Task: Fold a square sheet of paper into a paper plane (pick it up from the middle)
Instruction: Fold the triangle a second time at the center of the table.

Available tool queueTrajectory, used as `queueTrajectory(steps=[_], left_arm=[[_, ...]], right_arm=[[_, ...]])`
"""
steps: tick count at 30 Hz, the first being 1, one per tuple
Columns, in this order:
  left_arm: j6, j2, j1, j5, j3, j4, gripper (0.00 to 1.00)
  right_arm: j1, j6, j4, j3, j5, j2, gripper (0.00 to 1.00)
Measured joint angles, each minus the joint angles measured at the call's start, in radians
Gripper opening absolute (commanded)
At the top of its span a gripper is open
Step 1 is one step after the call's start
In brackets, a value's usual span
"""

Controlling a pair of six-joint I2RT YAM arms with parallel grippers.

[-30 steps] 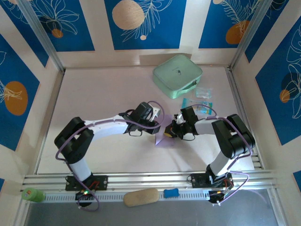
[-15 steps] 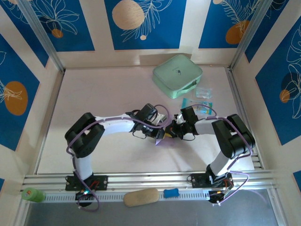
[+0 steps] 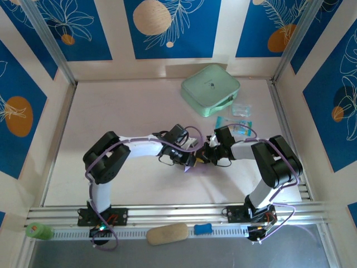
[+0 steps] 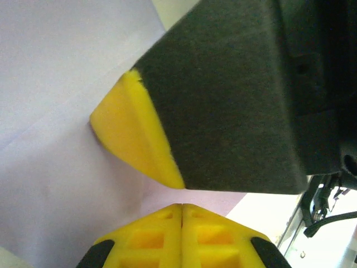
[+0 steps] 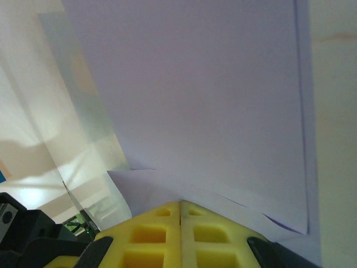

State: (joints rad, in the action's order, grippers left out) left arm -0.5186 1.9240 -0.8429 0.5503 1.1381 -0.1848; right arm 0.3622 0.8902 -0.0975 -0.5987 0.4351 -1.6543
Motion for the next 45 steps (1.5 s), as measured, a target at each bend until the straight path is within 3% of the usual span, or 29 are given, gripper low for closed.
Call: queueTrajectory(steps=[23,45], left_arm=[[0.004,0.008,0.000,-0.030,-0.052,0.010,0.06],[0.000,-0.158,-0.009,-0.078,-0.251,0.034,0.04]], right_arm=[[-0.003,0.000,0.000,0.000,0.007,-0.003,0.00],[-0.007,0.000,0.000,-0.002,0.017,-0.006,0.00]])
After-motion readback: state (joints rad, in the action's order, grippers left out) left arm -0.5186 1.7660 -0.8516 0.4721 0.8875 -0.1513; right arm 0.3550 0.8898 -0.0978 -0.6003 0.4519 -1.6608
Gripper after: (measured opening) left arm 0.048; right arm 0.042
